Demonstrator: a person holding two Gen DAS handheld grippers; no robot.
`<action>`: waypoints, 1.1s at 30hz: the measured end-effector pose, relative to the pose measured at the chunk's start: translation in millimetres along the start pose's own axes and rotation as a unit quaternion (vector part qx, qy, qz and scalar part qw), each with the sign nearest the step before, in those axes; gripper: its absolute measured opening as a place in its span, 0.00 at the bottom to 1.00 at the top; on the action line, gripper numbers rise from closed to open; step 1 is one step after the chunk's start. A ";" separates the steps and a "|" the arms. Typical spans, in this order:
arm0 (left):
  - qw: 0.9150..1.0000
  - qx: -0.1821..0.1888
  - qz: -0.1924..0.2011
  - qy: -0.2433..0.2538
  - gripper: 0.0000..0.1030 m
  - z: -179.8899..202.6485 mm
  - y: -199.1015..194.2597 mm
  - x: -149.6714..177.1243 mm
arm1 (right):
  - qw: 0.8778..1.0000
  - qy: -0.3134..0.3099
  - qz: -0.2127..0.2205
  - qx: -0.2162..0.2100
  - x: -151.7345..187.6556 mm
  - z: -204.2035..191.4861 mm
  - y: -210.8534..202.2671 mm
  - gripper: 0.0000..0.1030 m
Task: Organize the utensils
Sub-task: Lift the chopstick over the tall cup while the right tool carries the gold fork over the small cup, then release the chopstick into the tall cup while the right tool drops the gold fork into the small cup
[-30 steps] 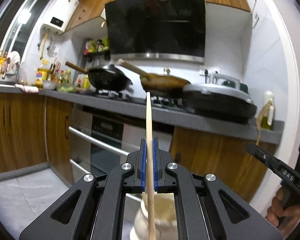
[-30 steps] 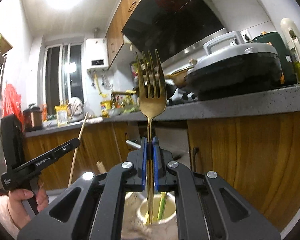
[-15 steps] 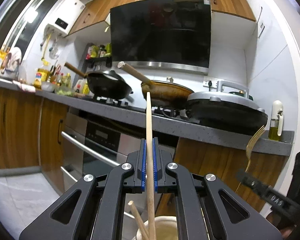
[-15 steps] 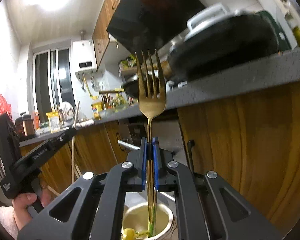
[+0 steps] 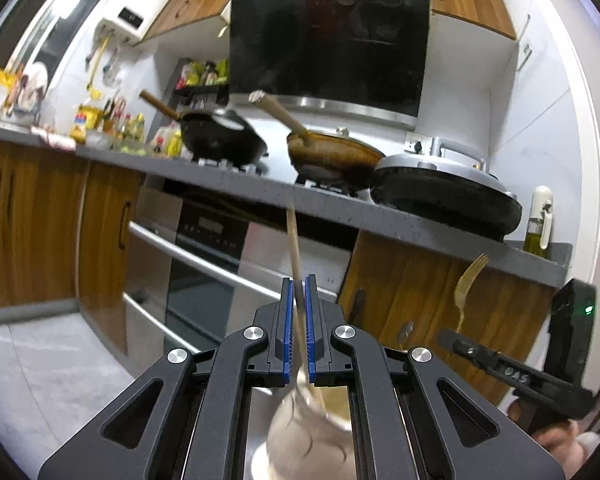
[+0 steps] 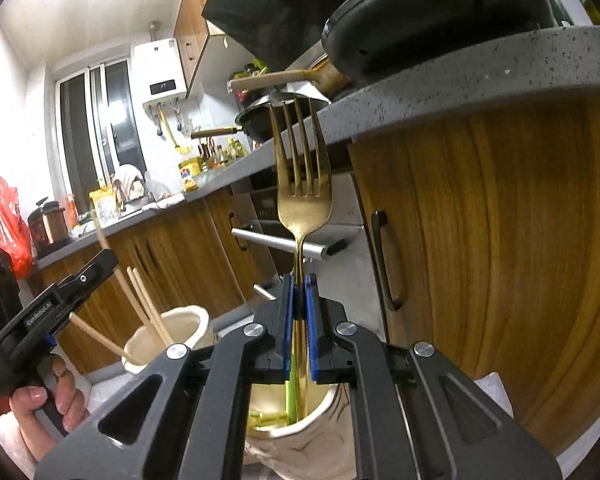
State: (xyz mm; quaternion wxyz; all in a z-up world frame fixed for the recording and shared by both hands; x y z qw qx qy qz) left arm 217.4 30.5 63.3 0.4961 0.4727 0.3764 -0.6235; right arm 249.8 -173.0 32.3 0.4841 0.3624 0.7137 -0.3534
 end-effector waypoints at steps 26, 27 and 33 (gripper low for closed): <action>0.999 0.000 -0.049 0.012 0.23 -1.1 -1.8 32.5 | 0.998 -0.015 -0.037 0.039 23.9 9.4 4.6 0.09; 0.999 -0.002 -0.048 0.013 0.25 -1.3 -2.1 32.6 | 0.998 -0.015 -0.037 0.042 23.8 9.7 4.8 0.11; 0.999 -0.010 -0.040 0.013 0.36 -3.1 -4.6 28.7 | 0.998 -0.023 -0.028 0.048 21.8 9.0 2.4 0.29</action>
Point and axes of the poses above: each gripper's, at about its wrist camera, not at the fingertips, and y roughly the way its jaws point, z to its right, x to its underside, the point moved 10 cm from there along y, roughly the way its jaws point, and after that the axes turned 4 degrees about z, right-handed, at the moved point
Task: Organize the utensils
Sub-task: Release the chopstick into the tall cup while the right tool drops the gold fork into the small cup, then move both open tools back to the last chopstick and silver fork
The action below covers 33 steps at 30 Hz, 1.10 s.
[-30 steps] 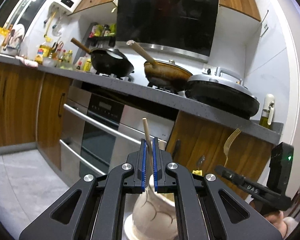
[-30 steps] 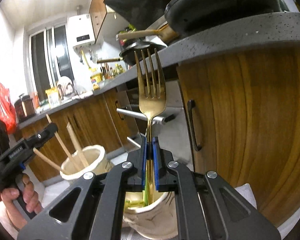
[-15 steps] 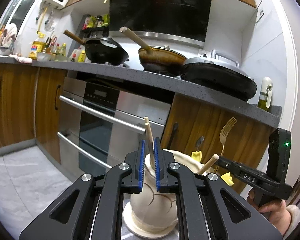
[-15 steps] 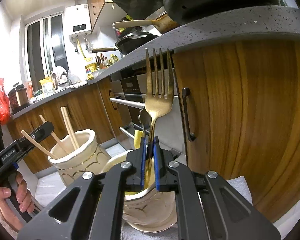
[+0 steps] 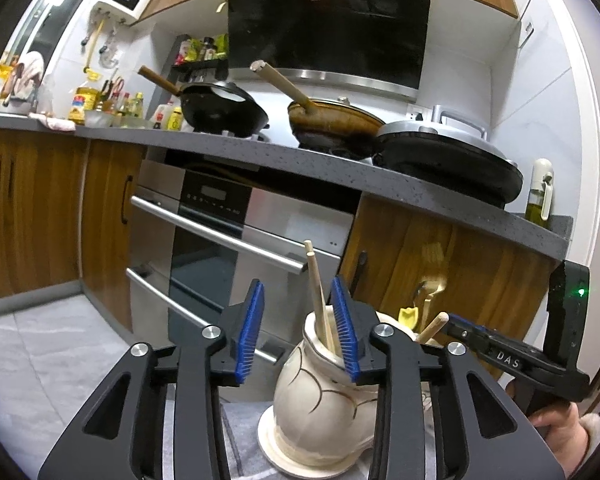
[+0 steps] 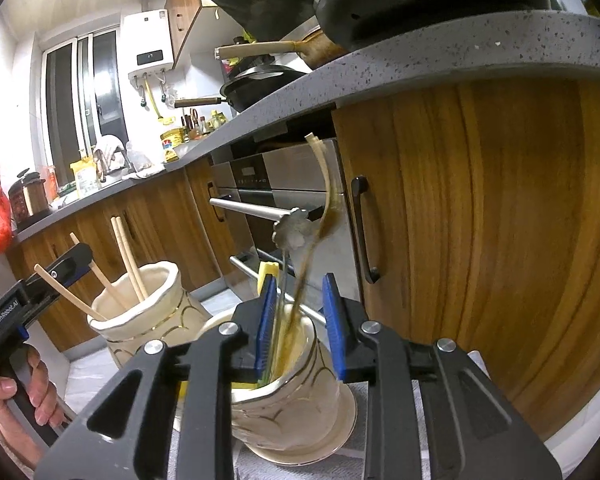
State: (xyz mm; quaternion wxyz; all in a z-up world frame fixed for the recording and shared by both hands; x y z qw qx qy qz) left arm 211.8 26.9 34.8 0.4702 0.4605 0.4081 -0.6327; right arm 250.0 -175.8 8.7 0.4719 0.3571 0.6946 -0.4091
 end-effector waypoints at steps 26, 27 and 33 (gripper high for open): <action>0.995 -0.088 -0.037 0.010 0.91 7.4 -57.0 9.1 | 0.999 0.026 -0.033 0.006 29.1 -1.3 -72.7 0.95; 0.995 -0.087 -0.043 0.006 0.91 7.9 -58.9 12.7 | 0.999 0.023 -0.039 0.006 33.5 -2.6 -74.7 0.95; 0.992 -0.092 -0.086 -0.006 0.91 11.0 -73.0 41.9 | 0.997 0.016 -0.077 0.009 62.2 -6.3 -86.0 0.95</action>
Point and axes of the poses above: each gripper's, at about its wrist camera, not at the fingertips, and y roughly the way its jaws point, z to its right, x to its underside, the point moved 10 cm from there along y, roughly the way its jaws point, and after that the axes turned 4 degrees about z, right-handed, at the moved point
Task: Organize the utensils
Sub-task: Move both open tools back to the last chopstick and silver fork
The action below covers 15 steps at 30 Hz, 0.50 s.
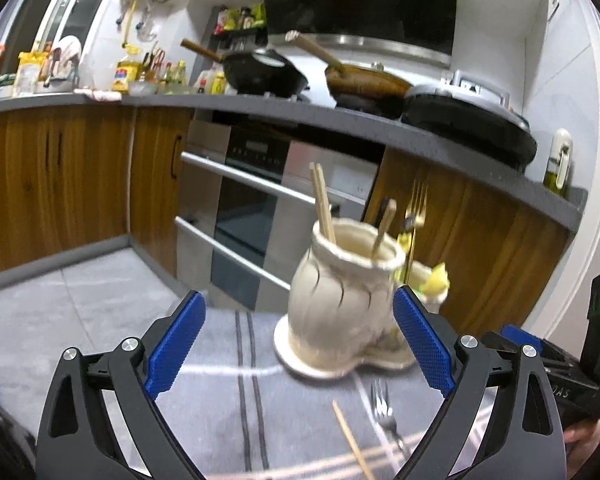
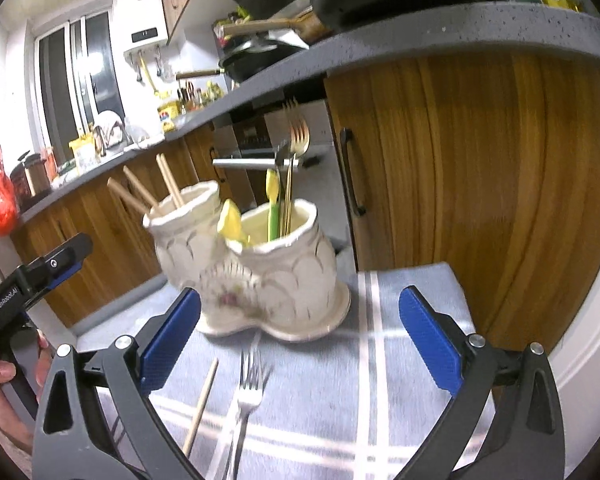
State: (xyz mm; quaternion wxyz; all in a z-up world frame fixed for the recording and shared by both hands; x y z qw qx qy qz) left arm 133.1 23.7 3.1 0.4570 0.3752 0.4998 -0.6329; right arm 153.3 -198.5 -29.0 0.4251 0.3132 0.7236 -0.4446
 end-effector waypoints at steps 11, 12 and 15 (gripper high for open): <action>0.997 -0.007 -0.081 0.007 0.91 -2.5 -9.5 59.1 | 0.992 -0.082 -0.100 0.006 66.4 -18.1 12.5 0.95; 0.996 -0.008 -0.084 0.010 0.91 -2.2 -10.9 61.4 | 0.990 -0.092 -0.108 0.003 72.5 -22.1 13.4 0.94; 0.994 -0.013 -0.101 0.026 0.91 -2.4 -13.4 73.4 | 0.986 -0.107 -0.131 -0.011 86.6 -31.7 16.1 0.80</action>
Point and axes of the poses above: each gripper's, at about its wrist camera, not at the fingertips, and y roughly the way its jaws point, z to its right, x to its underside, the point moved 10 cm from there along y, roughly the way its jaws point, and after that the axes turned 4 degrees about z, right-handed, at the moved point
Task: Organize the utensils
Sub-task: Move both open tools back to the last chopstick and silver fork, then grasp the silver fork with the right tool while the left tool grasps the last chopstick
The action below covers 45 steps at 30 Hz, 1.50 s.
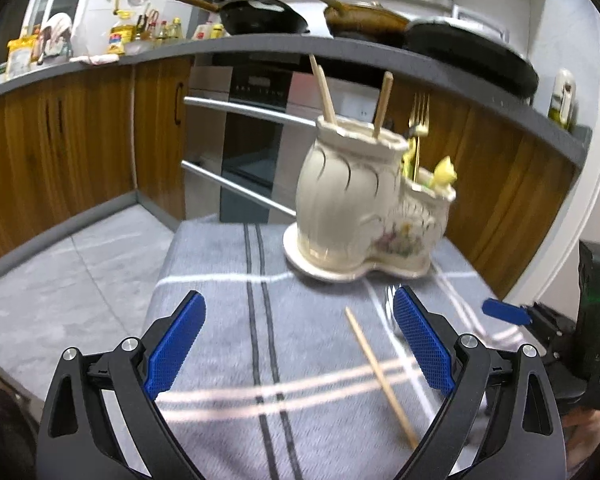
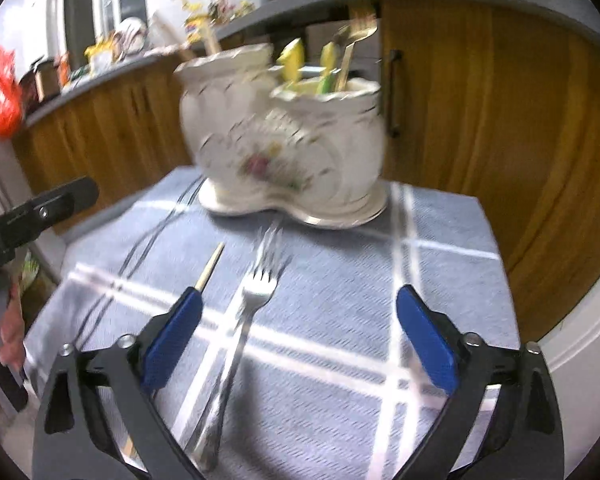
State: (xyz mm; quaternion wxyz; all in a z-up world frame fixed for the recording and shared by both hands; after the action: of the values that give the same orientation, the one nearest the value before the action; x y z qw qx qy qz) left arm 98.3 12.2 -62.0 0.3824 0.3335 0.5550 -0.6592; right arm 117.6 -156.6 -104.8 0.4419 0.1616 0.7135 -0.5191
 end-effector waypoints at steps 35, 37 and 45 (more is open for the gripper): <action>0.977 0.026 -0.155 0.145 0.33 74.4 40.5 78.7 | 0.999 -0.030 -0.041 -0.014 18.1 3.9 -1.8 0.05; 0.976 0.033 -0.164 0.141 0.23 72.0 41.8 80.3 | 0.998 -0.035 -0.044 -0.020 19.4 0.7 -1.2 0.05; 0.968 0.051 -0.190 0.157 0.10 58.9 32.9 81.9 | 0.995 -0.068 -0.060 -0.041 28.4 -14.0 2.8 0.05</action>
State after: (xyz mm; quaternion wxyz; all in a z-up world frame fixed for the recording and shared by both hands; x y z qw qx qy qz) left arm 86.4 -59.9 -138.9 0.1401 0.3406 0.6268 -0.6866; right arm 97.3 -149.6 -128.1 0.4631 0.0646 0.7110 -0.5251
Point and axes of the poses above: each gripper's, at about its wrist camera, not at the fingertips, and y roughly the way its jaws point, z to its right, x to its underside, the point moved 10 cm from there along y, roughly the way its jaws point, and after that the axes turned 4 degrees about z, right-handed, at the moved point
